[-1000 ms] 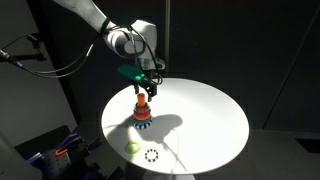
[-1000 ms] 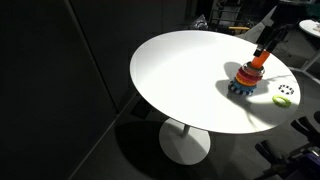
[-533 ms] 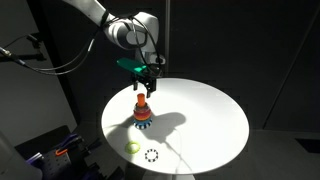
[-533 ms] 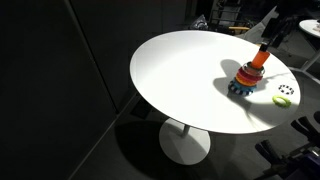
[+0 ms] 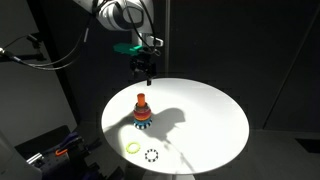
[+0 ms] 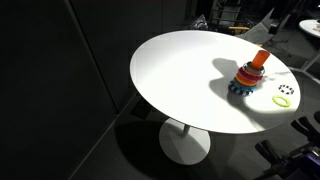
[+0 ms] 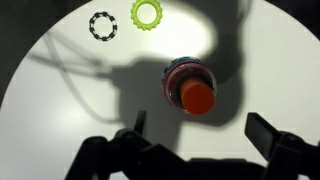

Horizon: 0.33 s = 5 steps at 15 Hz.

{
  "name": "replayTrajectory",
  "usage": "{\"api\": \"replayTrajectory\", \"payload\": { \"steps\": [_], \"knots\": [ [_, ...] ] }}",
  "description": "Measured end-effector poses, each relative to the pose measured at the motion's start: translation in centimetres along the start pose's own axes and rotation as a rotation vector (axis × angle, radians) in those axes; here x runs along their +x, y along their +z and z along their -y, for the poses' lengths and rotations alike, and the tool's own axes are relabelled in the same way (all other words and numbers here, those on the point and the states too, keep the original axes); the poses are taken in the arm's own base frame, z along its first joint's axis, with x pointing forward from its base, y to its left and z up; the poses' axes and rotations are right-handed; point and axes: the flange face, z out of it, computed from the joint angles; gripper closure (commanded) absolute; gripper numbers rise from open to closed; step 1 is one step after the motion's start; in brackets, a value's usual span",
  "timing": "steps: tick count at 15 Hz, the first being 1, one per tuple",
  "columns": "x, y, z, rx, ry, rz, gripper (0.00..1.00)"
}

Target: Put the green ring through the pole

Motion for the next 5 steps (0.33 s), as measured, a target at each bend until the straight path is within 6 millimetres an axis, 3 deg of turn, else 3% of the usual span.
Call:
{"api": "replayTrajectory", "payload": {
  "steps": [5],
  "knots": [
    [-0.6, -2.5, 0.1, -0.004, 0.005, -0.047, 0.00]
  ]
}}
